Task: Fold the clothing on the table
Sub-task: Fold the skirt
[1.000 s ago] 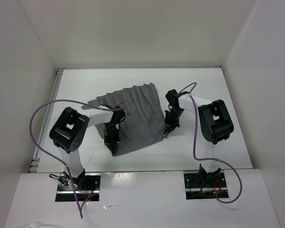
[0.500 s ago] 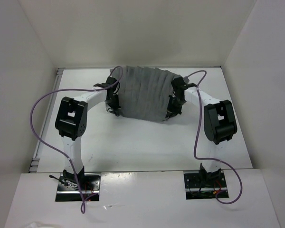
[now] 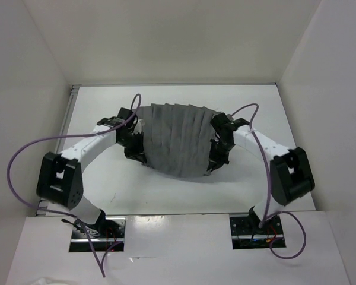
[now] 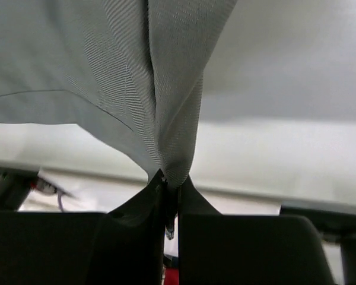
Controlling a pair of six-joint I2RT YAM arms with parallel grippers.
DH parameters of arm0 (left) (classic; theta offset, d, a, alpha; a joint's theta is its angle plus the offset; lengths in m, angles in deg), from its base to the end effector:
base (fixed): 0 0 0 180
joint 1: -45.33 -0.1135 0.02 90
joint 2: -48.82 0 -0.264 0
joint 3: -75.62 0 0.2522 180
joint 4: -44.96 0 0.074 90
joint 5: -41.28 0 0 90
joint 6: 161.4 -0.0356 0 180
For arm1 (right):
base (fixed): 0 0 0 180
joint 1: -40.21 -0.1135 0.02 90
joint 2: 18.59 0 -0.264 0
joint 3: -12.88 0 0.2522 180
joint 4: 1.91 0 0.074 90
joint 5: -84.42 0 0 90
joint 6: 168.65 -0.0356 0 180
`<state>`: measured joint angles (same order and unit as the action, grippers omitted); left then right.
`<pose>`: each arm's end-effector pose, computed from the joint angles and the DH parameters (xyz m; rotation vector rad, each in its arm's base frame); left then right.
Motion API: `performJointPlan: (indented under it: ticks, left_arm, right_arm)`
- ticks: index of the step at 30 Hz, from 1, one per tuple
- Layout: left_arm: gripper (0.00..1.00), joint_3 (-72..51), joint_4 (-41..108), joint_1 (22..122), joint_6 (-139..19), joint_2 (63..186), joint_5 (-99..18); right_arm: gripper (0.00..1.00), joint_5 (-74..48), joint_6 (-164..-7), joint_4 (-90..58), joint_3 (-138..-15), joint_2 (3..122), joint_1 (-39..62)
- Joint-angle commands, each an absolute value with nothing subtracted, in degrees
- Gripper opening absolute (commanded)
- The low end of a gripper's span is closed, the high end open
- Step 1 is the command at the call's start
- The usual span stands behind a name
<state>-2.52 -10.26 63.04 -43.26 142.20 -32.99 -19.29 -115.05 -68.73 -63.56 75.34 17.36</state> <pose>0.2972 -0.1050 0.2087 -0.1937 2.8763 -0.5600 0.2634 0.1202 0.1930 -0.3455 -3.0644 -0.3980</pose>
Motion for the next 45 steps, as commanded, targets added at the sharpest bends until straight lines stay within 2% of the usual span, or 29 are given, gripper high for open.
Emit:
performJointPlan:
  ticks: [1, 4, 8, 18, 31, 35, 41, 45]
  left_arm:
    - [0.0, -5.19, -17.48, 62.38, -45.82, 133.21, -25.09]
    - [0.0, -8.87, -20.92, 60.02, -44.77, 127.58, -22.62]
    - [0.0, -12.49, -21.28, 56.93, -44.77, 126.95, -23.31]
    - [0.0, -11.09, -8.98, 47.88, -42.3, 135.74, -22.61]
    - [0.0, -13.11, -4.75, 47.35, -40.72, 143.3, -20.43]
    - [0.0, -12.05, -6.59, 48.66, -41.25, 139.8, -18.66]
    - [0.0, -3.79, -15.2, 51.39, -42.3, 128.2, -13.03]
    - [0.0, -3.27, -20.13, 51.39, -42.22, 124.24, -10.76]
  right_arm:
    - [0.0, -20.52, -119.77, -78.06, -67.4, 67.02, 15.16]
    - [0.0, -17.54, -121.09, -82.81, -72.75, 63.24, 15.16]
    - [0.0, -13.4, -120.57, -84.4, -79.36, 63.23, 18.06]
    - [0.0, -11.02, -117.76, -72.72, -81.66, 70.87, 23.77]
    - [0.0, -14.54, -116.62, -65.06, -88.59, 81.6, 24.83]
    - [0.0, -15.06, -115.47, -67.78, -85.54, 80.03, 24.83]
    - [0.0, -18.57, -117.22, -74.55, -69.12, 69.05, 18.25]
    - [0.0, -19.64, -120.22, -77.46, -68.38, 64.2, 16.57]
